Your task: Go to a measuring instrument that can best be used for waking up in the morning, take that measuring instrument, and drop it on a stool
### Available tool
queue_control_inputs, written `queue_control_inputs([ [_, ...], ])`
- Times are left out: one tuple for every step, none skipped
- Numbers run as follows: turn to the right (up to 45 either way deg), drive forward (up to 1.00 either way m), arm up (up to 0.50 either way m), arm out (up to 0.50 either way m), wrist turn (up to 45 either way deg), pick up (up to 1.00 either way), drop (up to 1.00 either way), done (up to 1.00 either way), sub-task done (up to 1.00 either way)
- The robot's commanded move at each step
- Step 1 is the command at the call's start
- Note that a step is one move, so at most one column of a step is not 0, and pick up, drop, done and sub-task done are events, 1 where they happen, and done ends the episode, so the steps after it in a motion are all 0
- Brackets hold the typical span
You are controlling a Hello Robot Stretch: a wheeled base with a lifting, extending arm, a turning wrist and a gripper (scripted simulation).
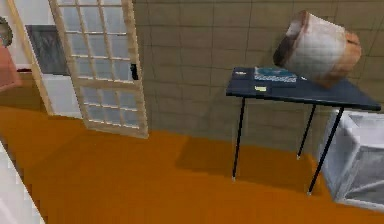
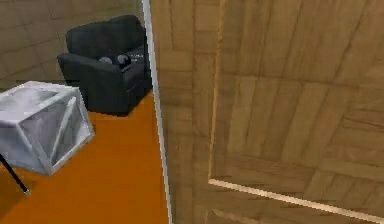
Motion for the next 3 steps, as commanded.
queue_control_inputs([
  [0.0,0.55,0.0,0.0,0.0,0.0,0.0,0.0,0.0],
  [-45.0,0.0,0.0,0.0,0.0,0.0,0.0,0.0,0.0],
  [0.0,1.0,0.0,0.0,0.0,0.0,0.0,0.0,0.0],
])
